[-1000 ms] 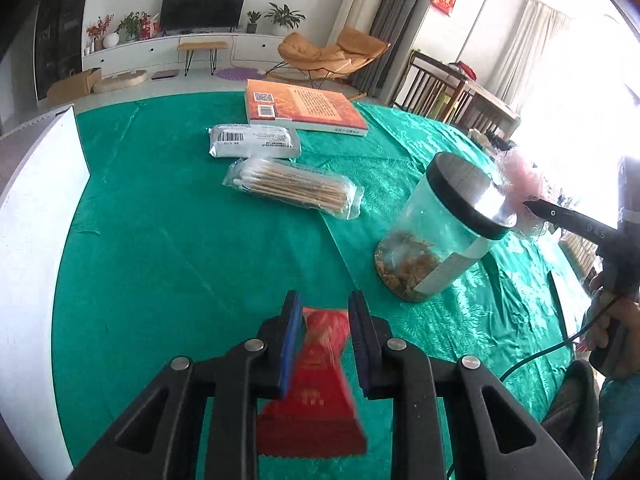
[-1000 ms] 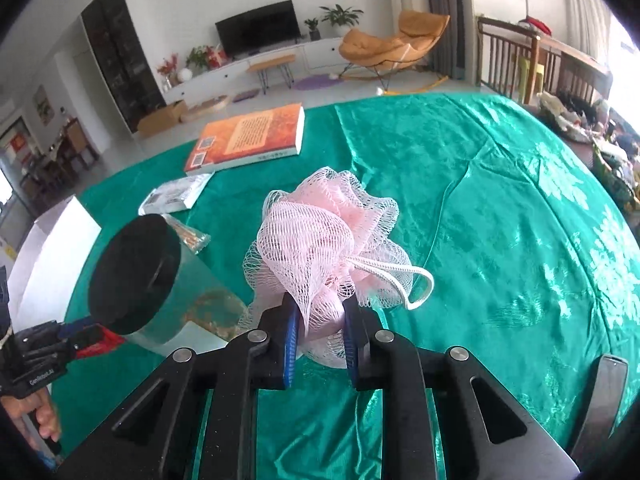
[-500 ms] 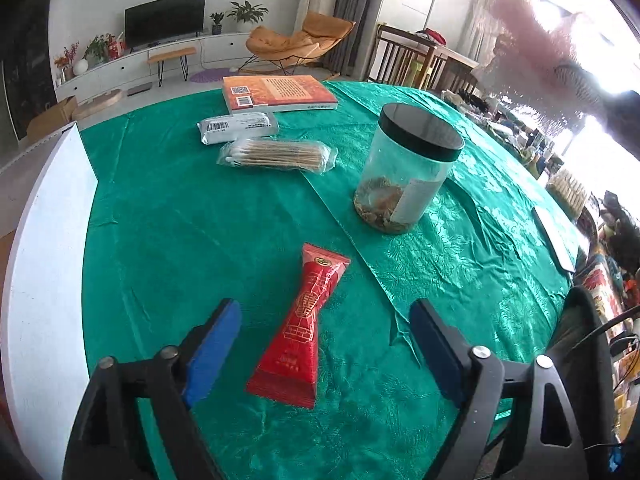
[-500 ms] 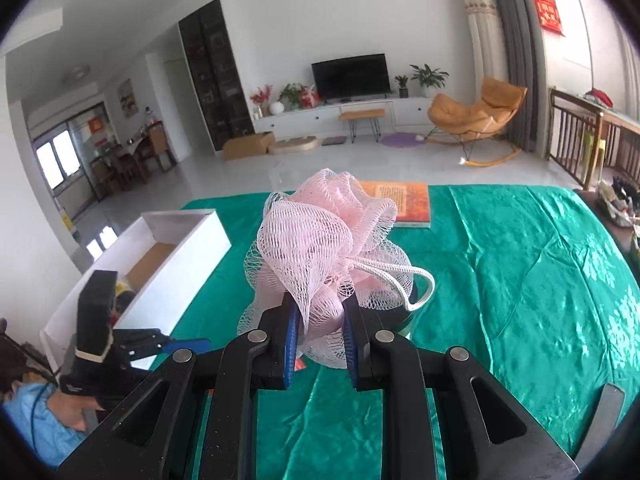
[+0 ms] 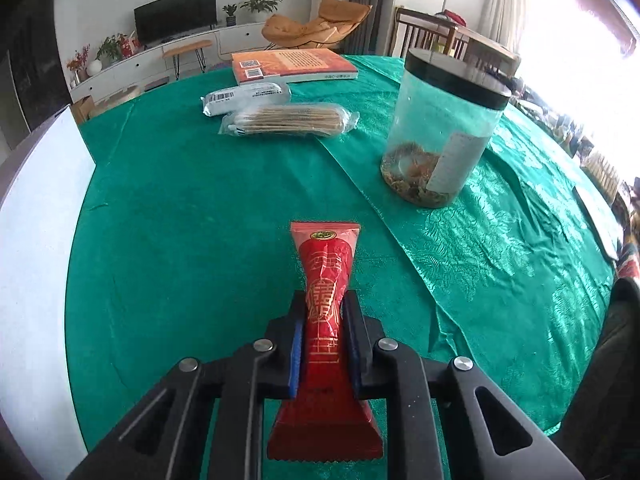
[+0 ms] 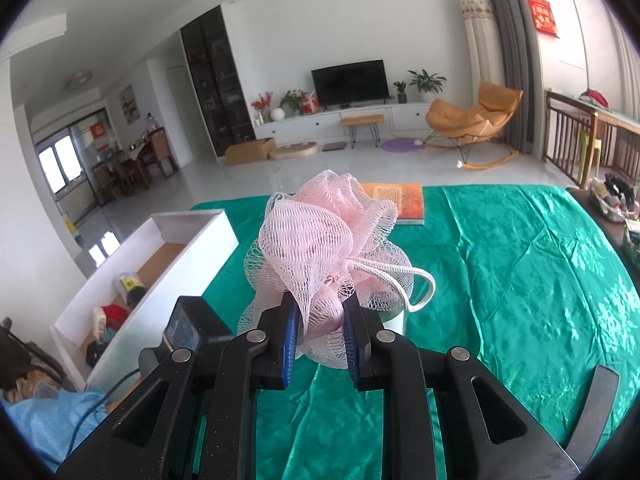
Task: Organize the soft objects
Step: 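Carry the bath puff and red packet into the white box and release both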
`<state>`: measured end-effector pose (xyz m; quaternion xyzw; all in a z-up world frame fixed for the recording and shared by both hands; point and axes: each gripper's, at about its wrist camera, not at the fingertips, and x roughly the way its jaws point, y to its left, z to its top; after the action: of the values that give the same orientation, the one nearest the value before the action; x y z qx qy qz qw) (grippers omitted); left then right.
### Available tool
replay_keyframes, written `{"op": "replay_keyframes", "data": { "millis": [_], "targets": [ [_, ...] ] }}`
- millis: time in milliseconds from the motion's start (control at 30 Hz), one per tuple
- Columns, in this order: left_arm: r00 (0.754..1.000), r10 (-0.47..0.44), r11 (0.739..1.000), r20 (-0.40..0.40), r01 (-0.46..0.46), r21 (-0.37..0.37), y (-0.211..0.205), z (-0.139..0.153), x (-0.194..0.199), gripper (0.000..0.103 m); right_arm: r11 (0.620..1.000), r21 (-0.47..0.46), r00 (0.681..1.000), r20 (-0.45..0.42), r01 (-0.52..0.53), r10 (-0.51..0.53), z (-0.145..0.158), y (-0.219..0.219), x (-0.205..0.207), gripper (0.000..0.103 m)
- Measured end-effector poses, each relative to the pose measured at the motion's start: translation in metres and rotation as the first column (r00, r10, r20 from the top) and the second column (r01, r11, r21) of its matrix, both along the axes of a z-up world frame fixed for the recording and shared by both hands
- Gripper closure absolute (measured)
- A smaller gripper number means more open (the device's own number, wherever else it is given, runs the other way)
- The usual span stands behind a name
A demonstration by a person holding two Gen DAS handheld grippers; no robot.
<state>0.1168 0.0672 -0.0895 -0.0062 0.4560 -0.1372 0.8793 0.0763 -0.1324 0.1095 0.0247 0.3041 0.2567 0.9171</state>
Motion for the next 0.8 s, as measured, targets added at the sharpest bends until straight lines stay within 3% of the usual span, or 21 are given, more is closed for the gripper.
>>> {"op": "replay_keyframes", "data": {
  "millis": [100,167,300,367,433,467,500,533,567,600,633,667,733,800],
  "targets": [
    [0.997,0.061,0.987,0.044,-0.053,-0.154,0.041,0.041,-0.023,0.085,0.998,0.031,0.998,0.004,-0.061,0.061,0.007,0.022,-0.001,0.081],
    [0.987,0.115,0.977,0.11,-0.092,-0.19,0.075,0.075,-0.043,0.085,0.991,0.059,0.993,0.01,-0.122,0.121,0.015,0.046,-0.001,0.081],
    [0.939,0.255,0.961,0.23,-0.22,-0.167,0.152,0.133,-0.088,0.085,0.951,0.129,0.959,0.02,-0.282,0.282,0.033,0.114,-0.003,0.081],
    [0.903,0.344,0.938,0.257,-0.319,-0.133,0.192,0.147,-0.111,0.085,0.917,0.166,0.931,0.018,-0.363,0.365,0.038,0.154,-0.004,0.081],
    [0.864,0.437,0.898,0.249,-0.433,-0.074,0.231,0.146,-0.127,0.084,0.882,0.187,0.898,0.008,-0.433,0.44,0.037,0.195,-0.007,0.081],
    [0.843,0.484,0.871,0.234,-0.489,-0.039,0.248,0.142,-0.134,0.082,0.866,0.191,0.882,-0.004,-0.462,0.471,0.033,0.214,-0.008,0.077],
    [0.819,0.531,0.84,0.216,-0.543,-0.008,0.265,0.134,-0.142,0.08,0.851,0.197,0.866,-0.019,-0.486,0.499,0.027,0.234,-0.009,0.066],
    [0.794,0.575,0.809,0.198,-0.588,0.008,0.279,0.127,-0.149,0.074,0.841,0.2,0.853,-0.04,-0.503,0.52,0.019,0.251,-0.01,0.057],
    [0.769,0.614,0.78,0.179,-0.625,0.011,0.292,0.119,-0.156,0.059,0.828,0.207,0.836,-0.07,-0.521,0.544,0.01,0.266,-0.01,0.033],
    [0.744,0.647,0.754,0.165,-0.657,0.004,0.302,0.112,-0.162,0.048,0.816,0.218,0.819,-0.106,-0.535,0.565,0.0,0.277,-0.009,0.028],
    [0.719,0.675,0.729,0.166,-0.684,-0.007,0.308,0.107,-0.169,0.023,0.811,0.228,0.808,-0.134,-0.539,0.574,-0.009,0.282,-0.008,0.029],
    [0.693,0.698,0.707,0.183,-0.707,-0.015,0.311,0.105,-0.175,0.007,0.808,0.235,0.802,-0.147,-0.54,0.579,-0.017,0.282,-0.009,0.029],
    [0.661,0.716,0.682,0.225,-0.731,-0.023,0.308,0.102,-0.181,0.005,0.826,0.198,0.817,-0.146,-0.528,0.558,-0.033,0.272,-0.008,0.029],
    [0.673,0.702,0.7,0.233,-0.712,-0.052,0.298,0.101,-0.177,0.005,0.863,0.096,0.852,-0.139,-0.495,0.504,-0.05,0.257,-0.006,0.029]
  ]
}}
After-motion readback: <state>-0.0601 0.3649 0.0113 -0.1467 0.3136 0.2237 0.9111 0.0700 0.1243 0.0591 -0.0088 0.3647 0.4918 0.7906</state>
